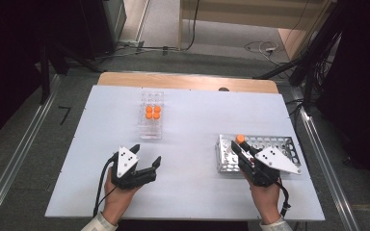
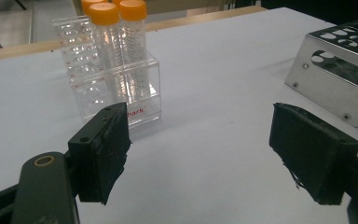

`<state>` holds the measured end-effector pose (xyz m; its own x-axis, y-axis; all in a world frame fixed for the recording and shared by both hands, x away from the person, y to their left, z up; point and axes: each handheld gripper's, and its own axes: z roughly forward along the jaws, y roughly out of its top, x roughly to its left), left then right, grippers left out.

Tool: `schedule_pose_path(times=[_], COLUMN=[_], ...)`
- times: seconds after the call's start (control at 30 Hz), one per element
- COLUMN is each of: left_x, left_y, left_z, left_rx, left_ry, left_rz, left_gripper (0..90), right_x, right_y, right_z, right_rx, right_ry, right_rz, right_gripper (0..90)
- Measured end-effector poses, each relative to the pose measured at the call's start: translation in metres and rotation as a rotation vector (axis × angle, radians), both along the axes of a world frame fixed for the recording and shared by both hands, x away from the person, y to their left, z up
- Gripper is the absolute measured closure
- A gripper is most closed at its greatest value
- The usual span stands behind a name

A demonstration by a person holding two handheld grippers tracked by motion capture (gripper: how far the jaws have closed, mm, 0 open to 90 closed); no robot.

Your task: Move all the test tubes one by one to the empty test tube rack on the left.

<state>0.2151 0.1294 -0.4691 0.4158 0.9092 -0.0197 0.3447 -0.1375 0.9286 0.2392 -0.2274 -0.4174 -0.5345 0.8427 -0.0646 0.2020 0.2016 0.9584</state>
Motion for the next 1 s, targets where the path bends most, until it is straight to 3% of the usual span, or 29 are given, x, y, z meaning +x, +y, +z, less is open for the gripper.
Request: schedule_pose_path(times=[0.6,1.0], left_x=[-0.006,-0.024], left_y=[-0.005,-0.021], left_z=[0.008,0.028], left_rx=[-0.021,-0.071], left_ry=[-0.019,-0.075], left_rz=[-0.035,-0.15], left_gripper=[20.6,26.1], right_x=[-0.016,-0.02], right_y=[0.033,0.067], right_z=[-0.007,-0.025], right_rx=[-0.035,-0.092], right_ry=[0.025,0.071], right_rz=[0.121,0.22], right_gripper=[71.9,71.9])
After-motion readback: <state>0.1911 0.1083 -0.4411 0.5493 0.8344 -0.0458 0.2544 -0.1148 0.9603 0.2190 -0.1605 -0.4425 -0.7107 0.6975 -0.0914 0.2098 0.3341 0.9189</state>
